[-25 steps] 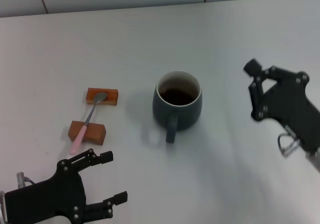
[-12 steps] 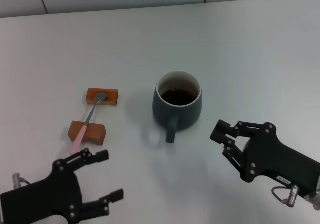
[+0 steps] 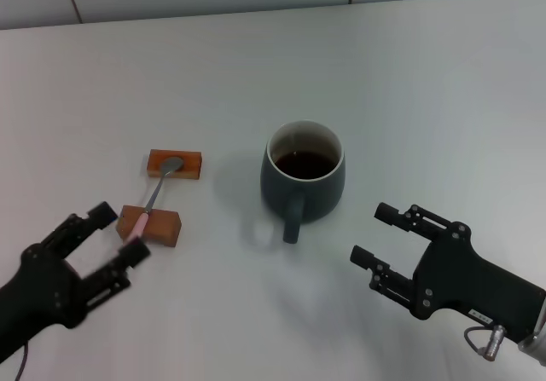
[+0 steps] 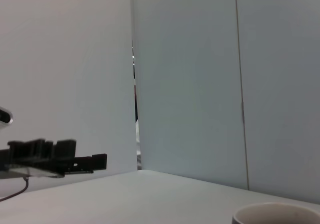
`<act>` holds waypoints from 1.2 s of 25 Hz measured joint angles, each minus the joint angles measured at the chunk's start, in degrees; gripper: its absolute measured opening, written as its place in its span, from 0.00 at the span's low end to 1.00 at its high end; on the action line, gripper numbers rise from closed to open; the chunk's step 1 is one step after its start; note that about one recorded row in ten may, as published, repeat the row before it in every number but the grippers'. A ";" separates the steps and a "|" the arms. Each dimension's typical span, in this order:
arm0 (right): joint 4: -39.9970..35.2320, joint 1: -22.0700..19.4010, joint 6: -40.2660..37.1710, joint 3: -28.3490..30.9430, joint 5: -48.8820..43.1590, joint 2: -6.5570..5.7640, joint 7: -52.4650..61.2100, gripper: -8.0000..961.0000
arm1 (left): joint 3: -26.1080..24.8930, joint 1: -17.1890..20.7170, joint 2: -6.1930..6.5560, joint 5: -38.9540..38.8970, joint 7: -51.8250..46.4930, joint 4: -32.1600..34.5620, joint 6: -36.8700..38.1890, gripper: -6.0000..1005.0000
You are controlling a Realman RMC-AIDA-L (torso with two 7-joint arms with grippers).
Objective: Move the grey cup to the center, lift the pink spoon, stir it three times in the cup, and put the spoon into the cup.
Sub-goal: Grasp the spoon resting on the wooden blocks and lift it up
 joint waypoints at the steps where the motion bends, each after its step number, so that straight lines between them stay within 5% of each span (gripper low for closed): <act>1: 0.00 0.00 0.08 0.01 0.00 0.01 -0.04 0.46 | 0.00 0.00 0.00 0.00 0.00 0.00 0.00 0.84; 3: -0.17 -0.01 0.09 0.19 0.00 -0.02 -0.05 0.67 | -3.37 0.91 0.00 -0.01 -5.07 -1.86 -0.84 0.84; 14: -0.18 -0.27 1.17 -0.28 -0.48 -0.09 -3.54 0.85 | -7.91 4.24 -0.35 0.02 -7.48 -8.58 -4.66 0.84; 30: -1.03 -2.43 0.33 -2.45 -0.61 -0.20 -5.20 0.84 | -9.28 5.13 -0.51 -0.31 -7.62 -14.96 -10.56 0.84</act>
